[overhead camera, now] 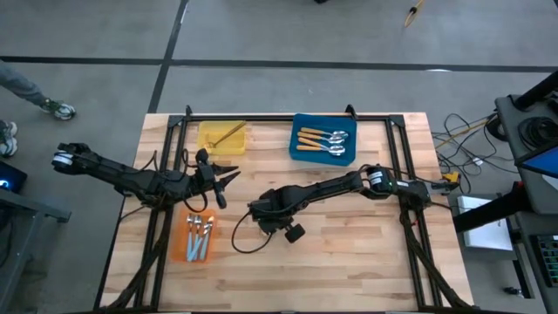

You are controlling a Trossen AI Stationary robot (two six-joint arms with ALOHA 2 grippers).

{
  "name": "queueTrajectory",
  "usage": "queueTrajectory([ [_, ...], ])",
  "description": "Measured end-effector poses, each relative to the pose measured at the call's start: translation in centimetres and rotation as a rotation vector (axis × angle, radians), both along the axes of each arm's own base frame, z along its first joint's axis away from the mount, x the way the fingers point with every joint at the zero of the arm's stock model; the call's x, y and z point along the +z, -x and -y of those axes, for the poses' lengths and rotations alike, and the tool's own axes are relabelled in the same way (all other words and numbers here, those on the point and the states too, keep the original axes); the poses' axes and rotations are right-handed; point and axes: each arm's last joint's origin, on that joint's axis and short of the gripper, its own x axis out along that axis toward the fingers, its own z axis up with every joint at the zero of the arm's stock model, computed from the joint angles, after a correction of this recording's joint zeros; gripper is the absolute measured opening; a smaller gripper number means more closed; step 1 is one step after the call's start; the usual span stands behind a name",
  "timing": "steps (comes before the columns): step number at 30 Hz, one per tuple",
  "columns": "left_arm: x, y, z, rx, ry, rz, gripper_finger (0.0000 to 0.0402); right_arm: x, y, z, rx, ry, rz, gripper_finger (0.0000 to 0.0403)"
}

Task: Sort silverware by color (type)
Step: Put the gold spoon into the yellow bin

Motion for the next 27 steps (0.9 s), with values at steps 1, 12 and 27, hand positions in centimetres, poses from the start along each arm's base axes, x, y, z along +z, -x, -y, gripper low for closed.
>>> queueTrajectory([
  [1,0.0,0.0,0.0,0.000,0.000,0.000,0.0052,0.0,0.0,0.0,-0.002,0.001,-0.004,0.0013],
  [12,0.0,0.0,0.0,0.001,0.007,0.004,0.0052,0.0,0.1,0.3,-0.052,0.082,-0.007,0.0013],
  [27,0.1,0.1,0.0,0.004,0.016,0.018,0.0052,1.4,1.3,1.0,-0.091,0.094,-0.016,0.0013],
])
